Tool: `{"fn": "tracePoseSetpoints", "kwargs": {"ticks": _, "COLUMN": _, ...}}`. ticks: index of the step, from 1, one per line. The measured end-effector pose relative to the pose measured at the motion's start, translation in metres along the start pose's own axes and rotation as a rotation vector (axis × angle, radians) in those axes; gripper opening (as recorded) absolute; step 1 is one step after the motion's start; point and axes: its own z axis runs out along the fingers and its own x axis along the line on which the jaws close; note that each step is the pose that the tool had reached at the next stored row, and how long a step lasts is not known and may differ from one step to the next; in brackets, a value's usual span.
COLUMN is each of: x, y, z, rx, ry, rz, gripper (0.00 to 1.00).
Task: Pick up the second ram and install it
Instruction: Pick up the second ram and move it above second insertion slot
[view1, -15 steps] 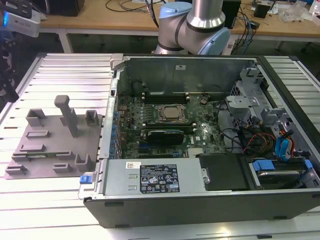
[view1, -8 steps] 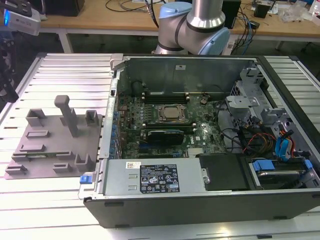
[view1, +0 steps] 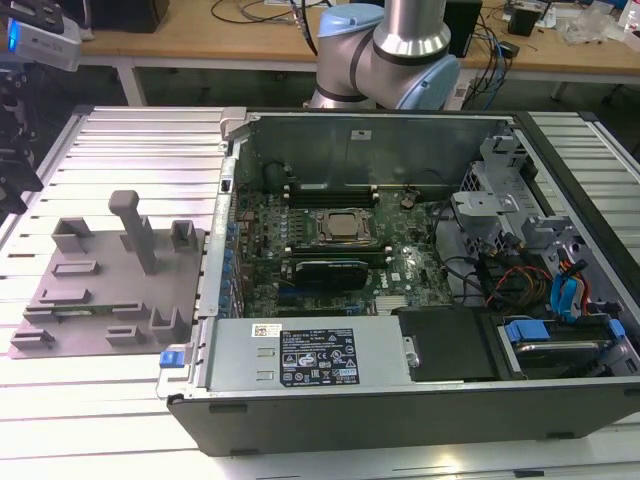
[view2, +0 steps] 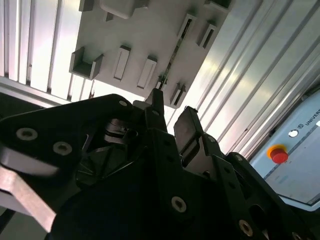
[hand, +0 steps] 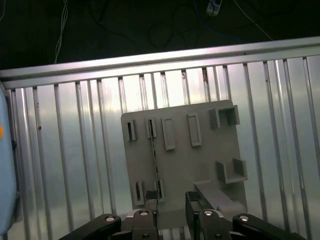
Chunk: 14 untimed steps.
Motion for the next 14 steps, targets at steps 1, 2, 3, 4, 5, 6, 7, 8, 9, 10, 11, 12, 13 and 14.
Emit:
{"fn": "tracePoseSetpoints", "kwargs": {"ticks": 1, "x": 0.0001, "y": 0.0000, "z": 0.0008, "rx": -0.0001, "ry": 0.0001, "rz": 0.000, "gripper": 0.34}}
{"fn": "tracePoseSetpoints", "kwargs": {"ticks": 2, "x": 0.0001, "y": 0.0000, "z": 0.0022, "rx": 0.0000, "ry": 0.0000, "rz": 0.000, "gripper": 0.34}}
{"fn": "tracePoseSetpoints", "kwargs": {"ticks": 3, "x": 0.0002, "y": -0.0001, "z": 0.0050, "rx": 0.0001, "ry": -0.0001, "rz": 0.000, "gripper": 0.34}}
{"fn": "tracePoseSetpoints", "kwargs": {"ticks": 4, "x": 0.0002, "y": -0.0003, "z": 0.0070, "rx": 0.0000, "ry": 0.0000, "rz": 0.000, "gripper": 0.34}}
{"fn": "tracePoseSetpoints", "kwargs": {"ticks": 5, "x": 0.0002, "y": -0.0004, "z": 0.0097, "rx": 0.0001, "ry": 0.0000, "rz": 0.000, "gripper": 0.34}}
{"fn": "tracePoseSetpoints", "kwargs": {"ticks": 6, "x": 0.0003, "y": -0.0004, "z": 0.0114, "rx": -0.0001, "ry": 0.0000, "rz": 0.000, "gripper": 0.34}}
{"fn": "tracePoseSetpoints", "kwargs": {"ticks": 7, "x": 0.0003, "y": -0.0005, "z": 0.0128, "rx": 0.0000, "ry": -0.0001, "rz": 0.000, "gripper": 0.34}}
{"fn": "tracePoseSetpoints", "kwargs": {"ticks": 8, "x": 0.0004, "y": -0.0006, "z": 0.0149, "rx": 0.0001, "ry": 0.0000, "rz": 0.000, "gripper": 0.34}}
{"fn": "tracePoseSetpoints", "kwargs": {"ticks": 9, "x": 0.0004, "y": -0.0007, "z": 0.0169, "rx": 0.0000, "ry": 0.0000, "rz": 0.000, "gripper": 0.34}}
{"fn": "tracePoseSetpoints", "kwargs": {"ticks": 10, "x": 0.0004, "y": -0.0007, "z": 0.0179, "rx": 0.0000, "ry": 0.0000, "rz": 0.000, "gripper": 0.34}}
{"fn": "tracePoseSetpoints", "kwargs": {"ticks": 11, "x": 0.0004, "y": -0.0008, "z": 0.0190, "rx": 0.0000, "ry": 0.0000, "rz": 0.000, "gripper": 0.34}}
{"fn": "tracePoseSetpoints", "kwargs": {"ticks": 12, "x": 0.0005, "y": -0.0009, "z": 0.0218, "rx": 0.0000, "ry": 0.0000, "rz": 0.000, "gripper": 0.34}}
{"fn": "tracePoseSetpoints", "kwargs": {"ticks": 13, "x": 0.0005, "y": -0.0011, "z": 0.0260, "rx": 0.0001, "ry": -0.0001, "rz": 0.000, "gripper": 0.34}}
{"fn": "tracePoseSetpoints", "kwargs": {"ticks": 14, "x": 0.0006, "y": -0.0012, "z": 0.0286, "rx": 0.0000, "ry": 0.0000, "rz": 0.000, "gripper": 0.34}}
